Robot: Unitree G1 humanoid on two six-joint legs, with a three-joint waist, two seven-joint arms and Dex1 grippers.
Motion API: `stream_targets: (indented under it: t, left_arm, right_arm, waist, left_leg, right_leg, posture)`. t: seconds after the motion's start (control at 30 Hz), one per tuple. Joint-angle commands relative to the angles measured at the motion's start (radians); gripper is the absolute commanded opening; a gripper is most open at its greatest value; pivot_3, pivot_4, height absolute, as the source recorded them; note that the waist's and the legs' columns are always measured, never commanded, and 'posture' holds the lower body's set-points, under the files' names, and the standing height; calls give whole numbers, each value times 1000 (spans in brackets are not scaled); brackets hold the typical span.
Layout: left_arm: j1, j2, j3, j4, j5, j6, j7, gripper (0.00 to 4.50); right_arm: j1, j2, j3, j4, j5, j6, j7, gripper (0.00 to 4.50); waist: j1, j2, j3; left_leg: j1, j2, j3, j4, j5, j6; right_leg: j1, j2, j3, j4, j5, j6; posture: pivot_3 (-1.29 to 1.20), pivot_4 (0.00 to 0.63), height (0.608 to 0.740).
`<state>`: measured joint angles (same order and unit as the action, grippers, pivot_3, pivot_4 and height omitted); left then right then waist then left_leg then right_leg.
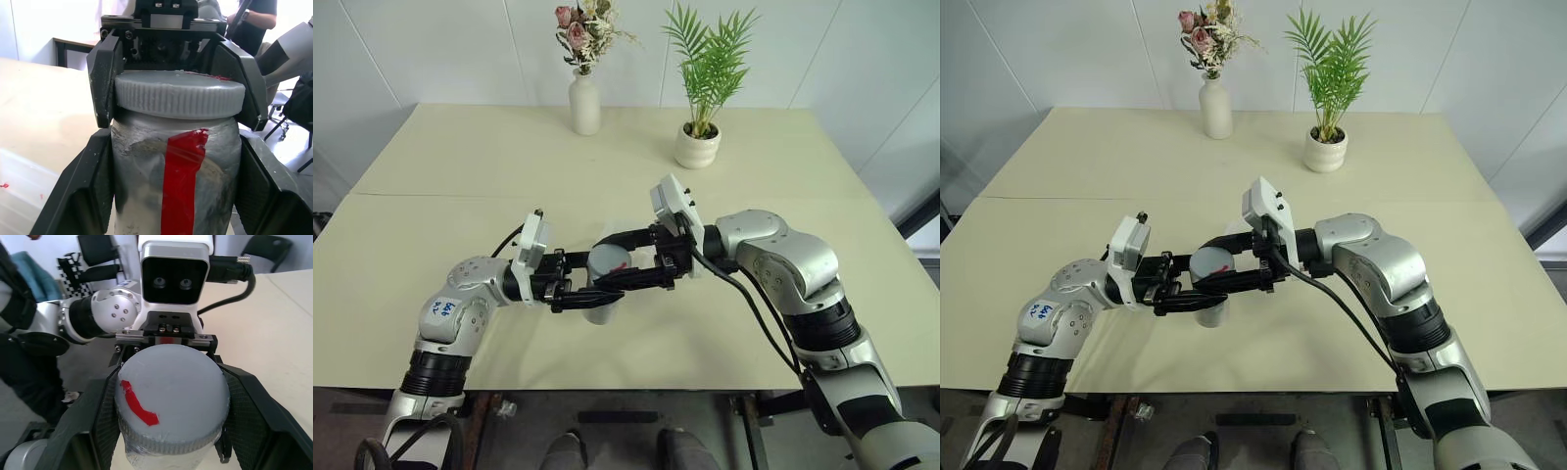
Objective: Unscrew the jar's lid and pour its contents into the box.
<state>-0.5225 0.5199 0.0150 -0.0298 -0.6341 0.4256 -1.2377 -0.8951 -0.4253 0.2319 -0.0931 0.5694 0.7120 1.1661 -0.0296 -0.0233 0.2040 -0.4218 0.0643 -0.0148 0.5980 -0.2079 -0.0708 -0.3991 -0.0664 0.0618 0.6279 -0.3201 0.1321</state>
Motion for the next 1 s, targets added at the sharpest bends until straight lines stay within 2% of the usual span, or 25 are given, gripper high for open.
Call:
stream_targets:
  t: [0.03, 0.27, 0.53, 0.83, 1.0]
  left_arm:
    - [10, -15, -19, -6, -9, 11, -8, 2744]
    - [-4, -51, -32, -40, -20, 30, 2, 2744]
    - [-16, -40, -65, -42, -11, 45, -55, 2744]
    - [11, -18, -133, -13, 52, -13, -142, 2744]
    - [11, -39, -136, 15, 64, -57, -141, 2744]
  right_arm:
    - [-57, 27, -22, -21, 58, -73, 113, 2606]
    - [-77, 56, -1, -1, 61, -101, 185, 2606]
    - [-93, 60, 49, 6, 31, -122, 289, 2606]
    - [-81, 96, 76, -10, 36, -98, 300, 2606]
    - [-85, 124, 81, -4, 26, -97, 283, 2606]
  waist:
    - [1, 0, 0]
    - [0, 0, 0]
    - [0, 0, 0]
    - [0, 0, 0]
    - [0, 0, 0]
  left_leg:
    - [0, 0, 0, 0, 0, 0]
    - [0, 1, 0, 0, 0, 0]
    - [0, 1, 0, 1, 0, 0]
    - [0, 1, 0, 2, 0, 0]
    - [0, 1, 0, 2, 0, 0]
  right_leg:
    - [0, 0, 0, 0, 0, 0]
    - [0, 1, 0, 0, 0, 0]
    - [0, 1, 0, 1, 0, 0]
    - [0, 1, 0, 1, 0, 0]
    - [0, 1, 0, 2, 0, 0]
  posture:
    - [0, 150, 740]
    - [0, 150, 740]
    - [0, 150, 740]
    - [0, 150, 740]
    - [0, 150, 740]
